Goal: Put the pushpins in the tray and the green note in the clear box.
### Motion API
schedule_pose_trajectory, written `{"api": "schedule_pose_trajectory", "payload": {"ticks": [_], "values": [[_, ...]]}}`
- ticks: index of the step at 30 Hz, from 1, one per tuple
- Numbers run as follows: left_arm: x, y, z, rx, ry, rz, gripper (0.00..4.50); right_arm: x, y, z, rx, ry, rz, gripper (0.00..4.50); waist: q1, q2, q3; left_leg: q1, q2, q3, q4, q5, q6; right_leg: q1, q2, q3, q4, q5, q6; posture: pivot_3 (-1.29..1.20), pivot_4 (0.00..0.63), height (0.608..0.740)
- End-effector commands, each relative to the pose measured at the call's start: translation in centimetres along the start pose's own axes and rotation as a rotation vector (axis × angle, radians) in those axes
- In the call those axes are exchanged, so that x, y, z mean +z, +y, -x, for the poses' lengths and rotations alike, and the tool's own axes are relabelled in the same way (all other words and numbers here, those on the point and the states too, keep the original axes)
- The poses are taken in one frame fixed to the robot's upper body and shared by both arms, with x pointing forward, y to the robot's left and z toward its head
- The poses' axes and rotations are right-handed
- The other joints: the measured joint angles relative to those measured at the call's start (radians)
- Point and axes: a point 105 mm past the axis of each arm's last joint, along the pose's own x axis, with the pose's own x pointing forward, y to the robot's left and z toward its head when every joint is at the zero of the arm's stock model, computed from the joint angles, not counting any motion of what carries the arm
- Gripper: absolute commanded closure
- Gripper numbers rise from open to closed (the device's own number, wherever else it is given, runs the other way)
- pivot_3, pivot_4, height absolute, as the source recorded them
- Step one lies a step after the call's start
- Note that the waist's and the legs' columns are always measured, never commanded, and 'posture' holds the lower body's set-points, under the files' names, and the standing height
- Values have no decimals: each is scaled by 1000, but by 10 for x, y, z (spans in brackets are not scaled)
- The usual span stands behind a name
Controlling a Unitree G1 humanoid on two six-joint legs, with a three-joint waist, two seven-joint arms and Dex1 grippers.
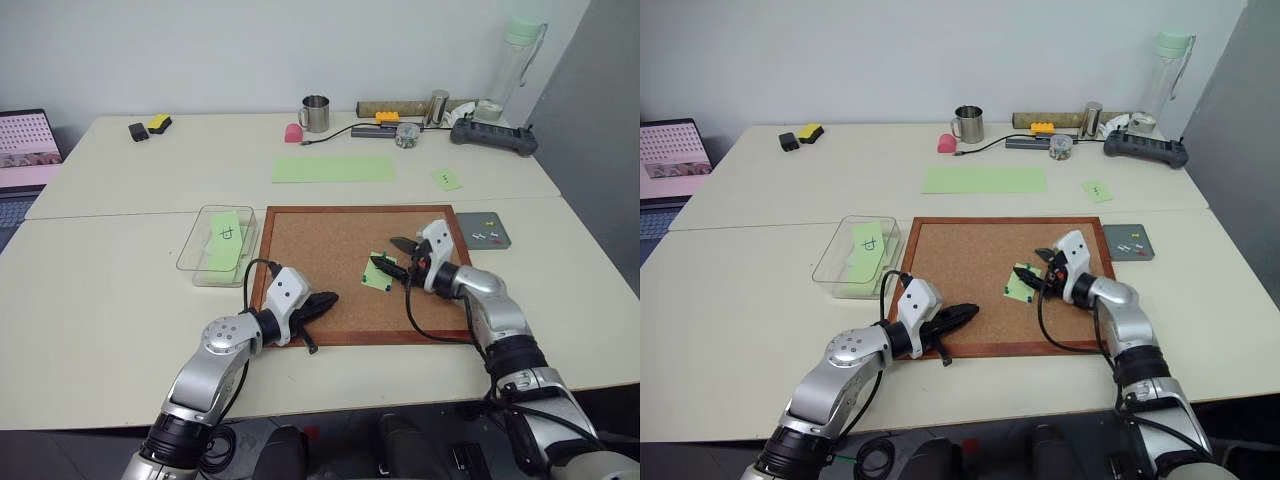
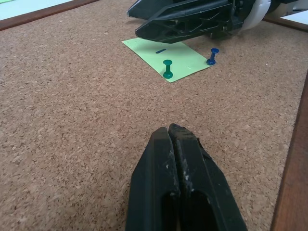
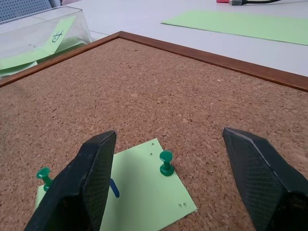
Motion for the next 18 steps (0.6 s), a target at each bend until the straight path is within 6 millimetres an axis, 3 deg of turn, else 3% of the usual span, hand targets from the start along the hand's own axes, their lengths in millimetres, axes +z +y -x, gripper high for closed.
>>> {"api": "schedule_pose_trajectory", "payload": {"ticks": [1, 15, 18], "values": [[-16, -7, 0, -11, 59, 21, 4500, 2, 1, -3, 6, -6, 21, 1523, 0, 0, 0, 0, 0, 0, 0, 0, 0, 0, 0, 0, 0, 0, 0, 0, 150, 740], [-17, -7, 2, -11, 63, 21, 4500, -3, 9, -3, 52, 13, 95, 4417, -2, 0, -1, 1, 0, 0, 0, 0, 0, 0, 0, 0, 0, 0, 0, 0, 150, 740], [-17, -7, 1, -12, 64, 19, 4500, -3, 11, -2, 63, 17, 113, 4471, -2, 0, -1, 1, 0, 0, 0, 0, 0, 0, 0, 0, 0, 0, 0, 0, 150, 740]]}}
